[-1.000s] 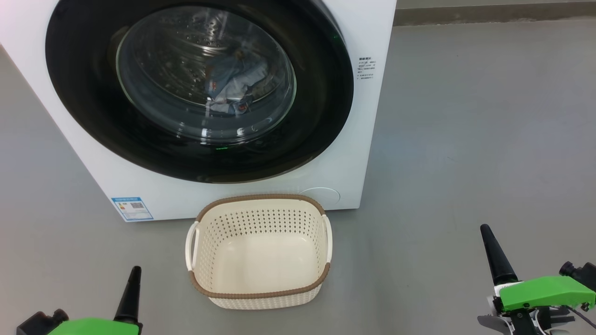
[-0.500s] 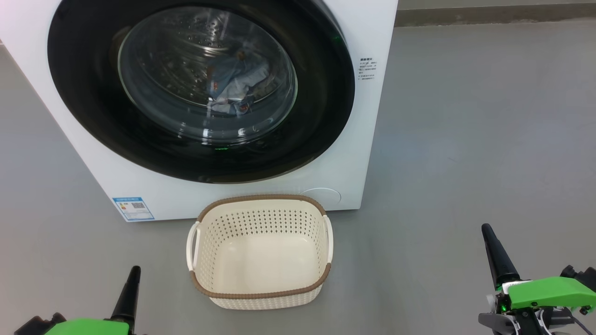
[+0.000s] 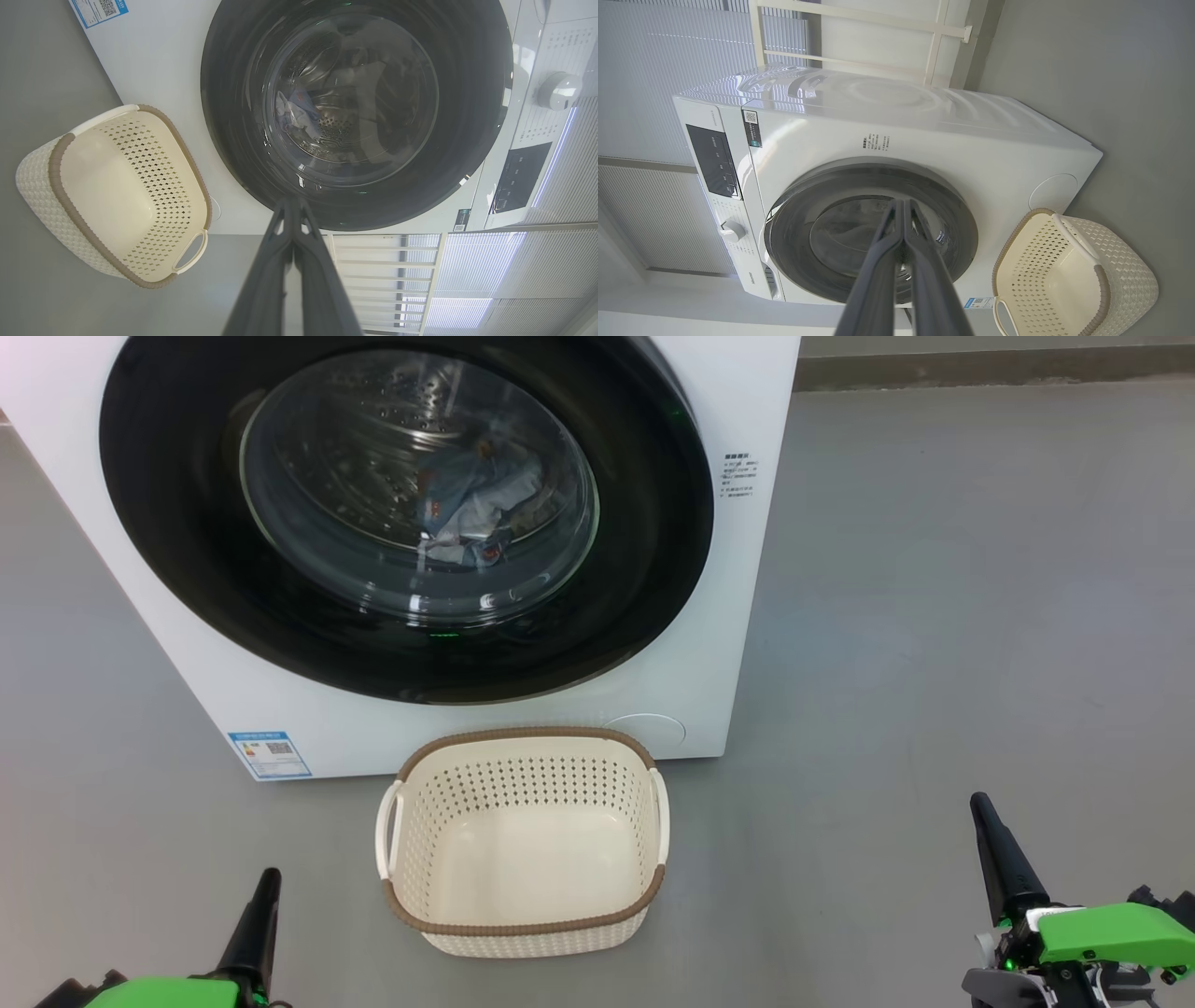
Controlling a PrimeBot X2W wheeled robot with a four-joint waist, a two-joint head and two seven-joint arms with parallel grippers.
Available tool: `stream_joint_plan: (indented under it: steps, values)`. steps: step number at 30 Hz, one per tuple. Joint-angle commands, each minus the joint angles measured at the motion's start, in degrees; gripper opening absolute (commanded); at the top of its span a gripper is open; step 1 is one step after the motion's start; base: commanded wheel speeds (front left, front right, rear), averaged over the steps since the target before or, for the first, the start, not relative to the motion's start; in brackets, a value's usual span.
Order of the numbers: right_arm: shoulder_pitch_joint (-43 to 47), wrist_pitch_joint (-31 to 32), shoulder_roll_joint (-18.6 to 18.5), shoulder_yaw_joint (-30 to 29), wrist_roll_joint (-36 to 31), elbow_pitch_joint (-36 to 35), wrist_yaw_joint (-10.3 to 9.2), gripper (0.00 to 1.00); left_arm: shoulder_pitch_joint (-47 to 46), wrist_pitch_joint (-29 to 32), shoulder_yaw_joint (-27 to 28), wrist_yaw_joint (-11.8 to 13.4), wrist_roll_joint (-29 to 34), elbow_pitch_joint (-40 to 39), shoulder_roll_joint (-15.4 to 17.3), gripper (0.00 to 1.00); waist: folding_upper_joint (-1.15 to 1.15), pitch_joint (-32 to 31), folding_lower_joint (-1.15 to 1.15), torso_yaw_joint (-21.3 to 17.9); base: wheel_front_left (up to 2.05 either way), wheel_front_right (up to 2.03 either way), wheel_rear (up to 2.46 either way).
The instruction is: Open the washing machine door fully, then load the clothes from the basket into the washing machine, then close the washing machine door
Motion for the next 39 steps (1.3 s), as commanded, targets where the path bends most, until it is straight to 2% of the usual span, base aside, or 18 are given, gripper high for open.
stream_joint_plan:
  steps: [1, 10, 39]
  values:
    - [-0.6, 0.5, 0.1, 0.8, 1.2, -1.8, -0.05, 0.00, -2.9, 0.5, 2.1, -0.2, -1.2, -1.0, 0.6, 0.00, 0.00, 0.0, 0.00, 0.0, 0.00, 0.00, 0.00]
    - [-0.4, 2.0, 0.7, 0.0, 5.8, -2.1, -0.05, 0.00, -3.1, 2.0, 3.0, -0.2, -5.8, -0.8, 0.4, 0.00, 0.00, -0.1, 0.00, 0.1, 0.00, 0.00, 0.00]
    - [-0.4, 2.0, 0.7, 0.0, 5.8, -2.1, -0.05, 0.00, -3.2, 2.1, 3.2, -0.2, -5.7, -0.8, 0.3, 0.00, 0.00, -0.1, 0.00, 0.1, 0.00, 0.00, 0.00]
